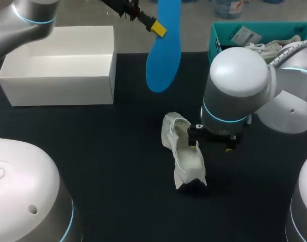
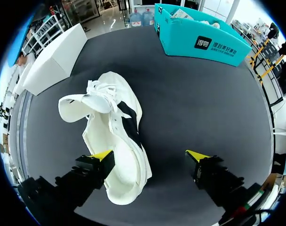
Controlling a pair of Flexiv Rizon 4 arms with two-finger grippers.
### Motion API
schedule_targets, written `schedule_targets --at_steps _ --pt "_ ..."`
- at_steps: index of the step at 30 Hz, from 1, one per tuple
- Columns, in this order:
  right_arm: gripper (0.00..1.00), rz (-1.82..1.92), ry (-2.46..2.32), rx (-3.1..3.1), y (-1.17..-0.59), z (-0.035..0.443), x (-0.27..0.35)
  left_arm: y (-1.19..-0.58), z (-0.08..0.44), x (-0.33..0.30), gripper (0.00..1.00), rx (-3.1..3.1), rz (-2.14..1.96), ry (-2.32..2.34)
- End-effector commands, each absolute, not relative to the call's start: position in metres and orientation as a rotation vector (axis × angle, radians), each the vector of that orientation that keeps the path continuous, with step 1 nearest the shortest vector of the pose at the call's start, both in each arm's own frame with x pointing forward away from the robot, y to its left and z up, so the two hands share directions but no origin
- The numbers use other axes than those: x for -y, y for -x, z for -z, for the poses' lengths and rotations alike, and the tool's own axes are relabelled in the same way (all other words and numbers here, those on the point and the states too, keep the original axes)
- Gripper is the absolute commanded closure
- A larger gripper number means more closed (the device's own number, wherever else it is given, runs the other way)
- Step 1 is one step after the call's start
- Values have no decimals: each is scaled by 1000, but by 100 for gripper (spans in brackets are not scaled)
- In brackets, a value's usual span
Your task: Take the shoe out of the shoebox, open the shoe tongue, remove and reinsert the insole, then place the shoe into the shoebox
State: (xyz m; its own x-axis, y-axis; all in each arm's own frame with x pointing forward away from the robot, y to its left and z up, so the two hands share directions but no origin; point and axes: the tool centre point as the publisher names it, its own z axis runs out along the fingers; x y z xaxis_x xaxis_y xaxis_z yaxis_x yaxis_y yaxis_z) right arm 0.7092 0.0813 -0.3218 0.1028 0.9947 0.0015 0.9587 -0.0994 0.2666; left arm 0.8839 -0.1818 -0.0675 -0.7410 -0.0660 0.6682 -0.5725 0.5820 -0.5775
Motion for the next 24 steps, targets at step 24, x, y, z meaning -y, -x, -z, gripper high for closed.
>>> schedule_targets --at_steps 24 --pt "0 -475 -2333 -2034 -710 314 -86 -884 68 182 100 2213 -1099 -504"
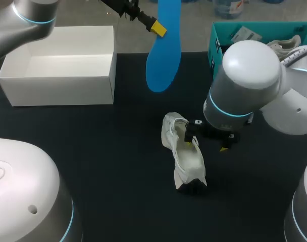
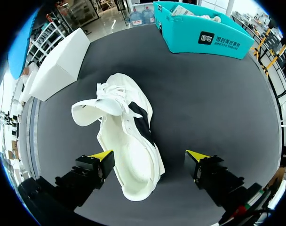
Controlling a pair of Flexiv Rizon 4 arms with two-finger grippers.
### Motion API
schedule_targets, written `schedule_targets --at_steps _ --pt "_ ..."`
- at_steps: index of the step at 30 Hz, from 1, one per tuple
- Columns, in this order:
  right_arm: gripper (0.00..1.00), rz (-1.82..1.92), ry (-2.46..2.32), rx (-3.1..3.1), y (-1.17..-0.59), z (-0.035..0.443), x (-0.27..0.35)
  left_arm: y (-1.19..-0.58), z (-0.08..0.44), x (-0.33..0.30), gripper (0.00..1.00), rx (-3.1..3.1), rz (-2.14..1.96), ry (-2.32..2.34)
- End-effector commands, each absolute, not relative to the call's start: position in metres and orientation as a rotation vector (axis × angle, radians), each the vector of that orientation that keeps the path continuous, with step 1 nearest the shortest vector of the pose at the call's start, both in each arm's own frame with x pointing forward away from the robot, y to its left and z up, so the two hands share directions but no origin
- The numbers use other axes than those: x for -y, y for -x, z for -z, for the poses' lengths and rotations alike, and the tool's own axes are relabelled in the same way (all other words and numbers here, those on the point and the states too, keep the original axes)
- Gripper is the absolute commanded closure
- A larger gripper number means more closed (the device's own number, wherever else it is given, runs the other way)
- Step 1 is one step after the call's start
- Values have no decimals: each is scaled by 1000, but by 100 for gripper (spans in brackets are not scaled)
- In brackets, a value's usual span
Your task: Take the shoe out of the shoebox, open the shoe tongue, remove and reinsert the insole, then place the shoe into the shoebox
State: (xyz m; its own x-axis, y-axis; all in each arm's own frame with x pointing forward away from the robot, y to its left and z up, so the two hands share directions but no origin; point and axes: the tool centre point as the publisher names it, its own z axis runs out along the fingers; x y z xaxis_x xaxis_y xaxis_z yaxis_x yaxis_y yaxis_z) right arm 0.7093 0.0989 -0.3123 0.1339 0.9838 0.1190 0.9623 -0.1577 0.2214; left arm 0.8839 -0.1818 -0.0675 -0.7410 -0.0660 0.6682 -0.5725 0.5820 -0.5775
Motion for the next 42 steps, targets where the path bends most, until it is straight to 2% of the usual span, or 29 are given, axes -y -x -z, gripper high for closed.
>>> schedule_targets --at_steps 1,13,30,42 --pt "0 -485 -2369 -2041 -711 313 -87 -884 68 182 100 2213 -1099 -504" --pt "0 -662 -2594 -2067 -714 298 -92 -884 68 182 100 2213 -1099 -504" --pt "0 -944 -2659 -2155 -722 277 -105 -884 68 182 100 2213 -1099 -504" --pt "0 -1475 -2661 -2245 -742 260 -113 -884 68 182 100 2213 -1099 -504"
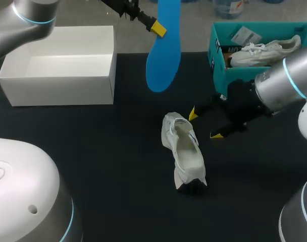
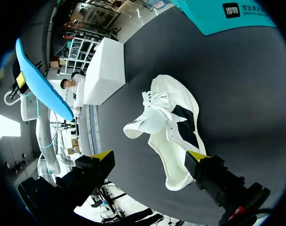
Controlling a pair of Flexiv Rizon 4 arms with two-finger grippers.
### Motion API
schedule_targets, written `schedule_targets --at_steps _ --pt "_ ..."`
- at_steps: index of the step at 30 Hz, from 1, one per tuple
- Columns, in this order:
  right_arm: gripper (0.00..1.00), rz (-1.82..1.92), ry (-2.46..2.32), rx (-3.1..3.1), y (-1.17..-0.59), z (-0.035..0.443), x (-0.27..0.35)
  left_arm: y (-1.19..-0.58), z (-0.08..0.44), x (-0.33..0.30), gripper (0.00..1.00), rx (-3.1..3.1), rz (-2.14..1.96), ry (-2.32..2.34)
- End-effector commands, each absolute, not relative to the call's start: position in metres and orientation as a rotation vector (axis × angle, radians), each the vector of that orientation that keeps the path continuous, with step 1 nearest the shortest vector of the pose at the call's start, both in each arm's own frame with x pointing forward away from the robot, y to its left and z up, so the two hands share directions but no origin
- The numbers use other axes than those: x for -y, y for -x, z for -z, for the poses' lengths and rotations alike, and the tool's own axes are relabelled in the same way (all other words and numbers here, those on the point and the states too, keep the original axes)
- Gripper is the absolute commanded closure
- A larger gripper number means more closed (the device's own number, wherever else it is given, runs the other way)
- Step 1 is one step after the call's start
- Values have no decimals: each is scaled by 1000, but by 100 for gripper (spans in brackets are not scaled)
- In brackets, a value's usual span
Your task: Take the shoe out of the shoebox, open the shoe tongue, remove and reinsert the insole, then place the shoe into the shoebox
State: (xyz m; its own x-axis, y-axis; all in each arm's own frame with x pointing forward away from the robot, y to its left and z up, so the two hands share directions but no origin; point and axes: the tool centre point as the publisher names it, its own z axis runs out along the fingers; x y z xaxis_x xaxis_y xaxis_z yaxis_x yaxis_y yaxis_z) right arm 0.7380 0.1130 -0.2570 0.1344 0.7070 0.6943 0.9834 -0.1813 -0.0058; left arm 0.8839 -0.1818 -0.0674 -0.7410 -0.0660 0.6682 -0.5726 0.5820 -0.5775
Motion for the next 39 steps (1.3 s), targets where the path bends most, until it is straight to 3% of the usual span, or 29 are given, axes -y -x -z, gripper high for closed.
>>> schedule_targets --at_steps 1,39 --pt "0 1002 1736 1487 -743 257 -115 -884 68 182 100 2213 -1099 -504" --pt "0 1134 1609 1480 -755 238 -126 -884 68 182 100 2213 -1099 -504"
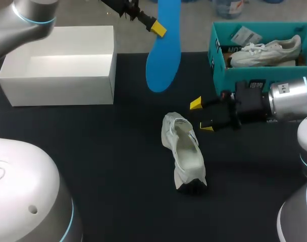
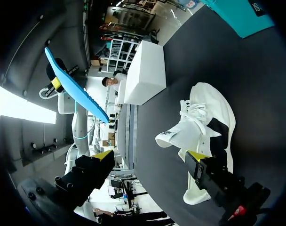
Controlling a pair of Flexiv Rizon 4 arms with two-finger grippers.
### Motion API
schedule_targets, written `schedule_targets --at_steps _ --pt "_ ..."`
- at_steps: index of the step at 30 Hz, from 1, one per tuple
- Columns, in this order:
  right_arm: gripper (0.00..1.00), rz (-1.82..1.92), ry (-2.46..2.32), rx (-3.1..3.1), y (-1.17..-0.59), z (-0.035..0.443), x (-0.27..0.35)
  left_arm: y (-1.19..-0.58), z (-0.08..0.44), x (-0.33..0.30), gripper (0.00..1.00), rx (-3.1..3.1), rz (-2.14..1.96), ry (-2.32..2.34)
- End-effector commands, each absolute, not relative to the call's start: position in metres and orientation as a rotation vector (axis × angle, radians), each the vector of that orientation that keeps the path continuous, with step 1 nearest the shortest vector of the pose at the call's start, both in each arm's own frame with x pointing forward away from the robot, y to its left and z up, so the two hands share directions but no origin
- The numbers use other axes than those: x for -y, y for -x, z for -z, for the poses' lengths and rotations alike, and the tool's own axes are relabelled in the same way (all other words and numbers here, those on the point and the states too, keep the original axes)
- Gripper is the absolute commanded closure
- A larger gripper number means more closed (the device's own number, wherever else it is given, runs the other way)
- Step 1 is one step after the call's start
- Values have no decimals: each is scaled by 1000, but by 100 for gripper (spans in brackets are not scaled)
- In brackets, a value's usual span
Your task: Take the shoe out of the shoebox, open the shoe tongue, remove and reinsert the insole, then place the shoe into the shoebox
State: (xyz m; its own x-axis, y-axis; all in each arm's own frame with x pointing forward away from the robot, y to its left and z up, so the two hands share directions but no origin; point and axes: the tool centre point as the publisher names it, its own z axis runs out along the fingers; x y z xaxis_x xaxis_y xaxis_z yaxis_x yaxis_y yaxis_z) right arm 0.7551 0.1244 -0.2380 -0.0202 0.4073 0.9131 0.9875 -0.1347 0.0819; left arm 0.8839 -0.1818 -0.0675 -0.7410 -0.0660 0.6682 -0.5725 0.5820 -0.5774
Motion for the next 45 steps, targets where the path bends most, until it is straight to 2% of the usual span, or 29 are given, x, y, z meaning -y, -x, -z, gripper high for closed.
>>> schedule_targets --at_steps 1,13,45 --pt "0 1134 1609 1480 -755 238 -126 -884 68 182 100 2213 -1099 -504" --pt "0 1260 1459 1408 -760 228 -141 -884 68 182 100 2213 -1099 -504" --pt "0 1167 1325 1240 -753 175 -191 -884 68 182 100 2213 -1099 -504"
